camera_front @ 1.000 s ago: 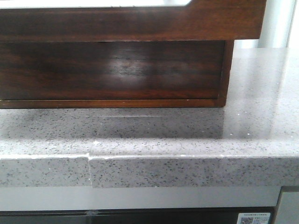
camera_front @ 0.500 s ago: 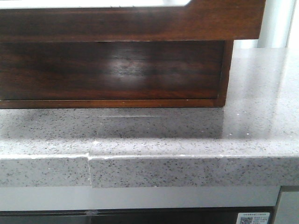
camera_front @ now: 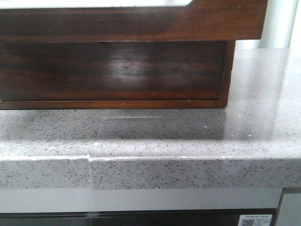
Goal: Put scissors in drawer with both arms
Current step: 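Lift the scissors with the right gripper and carry them over the drawer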
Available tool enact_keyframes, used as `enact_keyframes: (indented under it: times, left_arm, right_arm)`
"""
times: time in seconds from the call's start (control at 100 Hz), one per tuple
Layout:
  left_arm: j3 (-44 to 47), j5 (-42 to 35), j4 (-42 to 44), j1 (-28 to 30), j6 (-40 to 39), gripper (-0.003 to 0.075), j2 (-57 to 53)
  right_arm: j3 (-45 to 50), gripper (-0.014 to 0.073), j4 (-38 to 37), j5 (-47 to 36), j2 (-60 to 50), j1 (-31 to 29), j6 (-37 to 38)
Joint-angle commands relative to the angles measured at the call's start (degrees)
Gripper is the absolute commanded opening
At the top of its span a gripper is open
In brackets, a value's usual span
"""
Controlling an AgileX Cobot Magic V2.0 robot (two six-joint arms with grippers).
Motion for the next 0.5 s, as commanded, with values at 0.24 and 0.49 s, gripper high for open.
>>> enact_keyframes:
  times: [0.24,0.49]
  left_arm:
    - [-1.94,-3.86,-2.29,-0.1,-0.69,0.0438,0.31]
    - [-1.94,-3.86,-2.29,-0.1,-0.69,0.0438,0.31]
  right_arm:
    - [-14.22,-0.0043,4.84,0.42,-15.47,5.38,-3.61]
    - [-18.73,-0.0043,18.77,-3.25,-22.82,15.23,-15.87]
